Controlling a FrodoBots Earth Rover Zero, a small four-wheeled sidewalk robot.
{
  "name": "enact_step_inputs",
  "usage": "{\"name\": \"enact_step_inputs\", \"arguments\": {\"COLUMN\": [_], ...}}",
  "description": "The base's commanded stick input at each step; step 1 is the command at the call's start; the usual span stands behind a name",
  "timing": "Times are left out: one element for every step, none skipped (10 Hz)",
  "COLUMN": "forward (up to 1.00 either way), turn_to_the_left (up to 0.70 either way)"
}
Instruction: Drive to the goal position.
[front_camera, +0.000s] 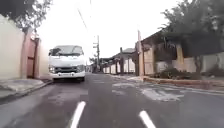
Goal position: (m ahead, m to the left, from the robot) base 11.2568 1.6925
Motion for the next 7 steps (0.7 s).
{"name": "enact_step_inputs", "arguments": {"forward": [0.85, 0.85, 0.85, 0.85, 0.85, 0.85, 0.85], "turn_to_the_left": [0.0, 0.0, 0.0, 0.0, 0.0, 0.0, 0.0]}}
